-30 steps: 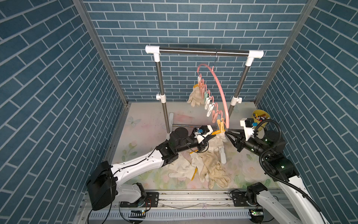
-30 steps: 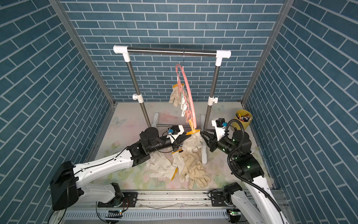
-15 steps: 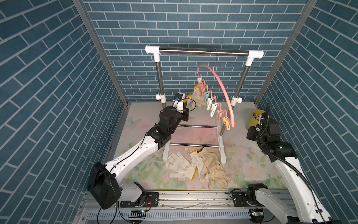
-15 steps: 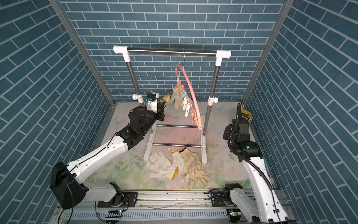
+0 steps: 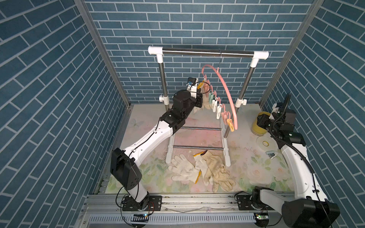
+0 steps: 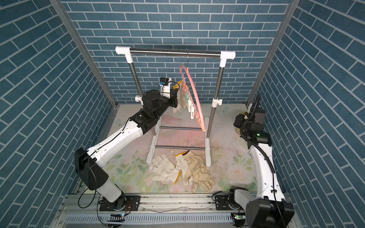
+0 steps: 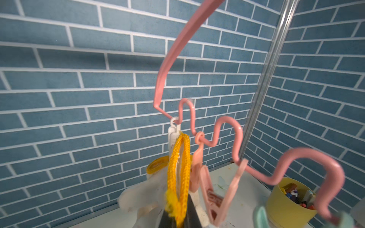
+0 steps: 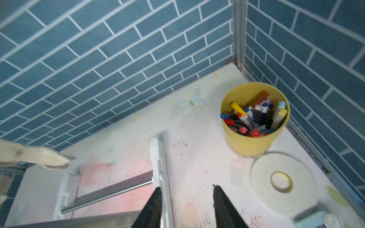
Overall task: Clip the gloves onto a hanger to dry
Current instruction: Open the clamp at the hanger.
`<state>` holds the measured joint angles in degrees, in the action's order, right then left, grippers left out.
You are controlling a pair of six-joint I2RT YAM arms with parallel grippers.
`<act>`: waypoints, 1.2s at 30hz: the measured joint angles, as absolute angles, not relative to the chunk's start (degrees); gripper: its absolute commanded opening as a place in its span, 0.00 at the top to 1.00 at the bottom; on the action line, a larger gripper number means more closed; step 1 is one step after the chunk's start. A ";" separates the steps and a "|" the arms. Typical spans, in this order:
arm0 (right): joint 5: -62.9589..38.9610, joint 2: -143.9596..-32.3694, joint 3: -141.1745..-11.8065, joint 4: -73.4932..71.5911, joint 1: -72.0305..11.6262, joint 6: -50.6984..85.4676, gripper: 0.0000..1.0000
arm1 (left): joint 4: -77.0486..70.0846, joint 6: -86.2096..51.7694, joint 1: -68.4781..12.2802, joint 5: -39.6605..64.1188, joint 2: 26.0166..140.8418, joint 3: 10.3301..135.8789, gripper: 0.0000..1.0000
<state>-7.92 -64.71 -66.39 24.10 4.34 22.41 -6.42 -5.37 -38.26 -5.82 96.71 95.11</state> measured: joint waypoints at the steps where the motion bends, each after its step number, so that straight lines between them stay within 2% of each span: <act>1: -9.47 -65.08 -66.65 22.70 4.54 22.15 0.55 | -5.80 -5.32 -38.26 -4.40 97.91 96.71 1.00; 23: -34.00 -73.76 -77.87 4.45 7.22 21.30 0.54 | -4.84 -2.37 -38.26 16.34 109.54 108.88 1.00; 36: -49.89 -85.01 -91.11 1.91 7.46 27.29 0.51 | -5.67 -5.21 -38.44 20.27 113.56 113.56 1.00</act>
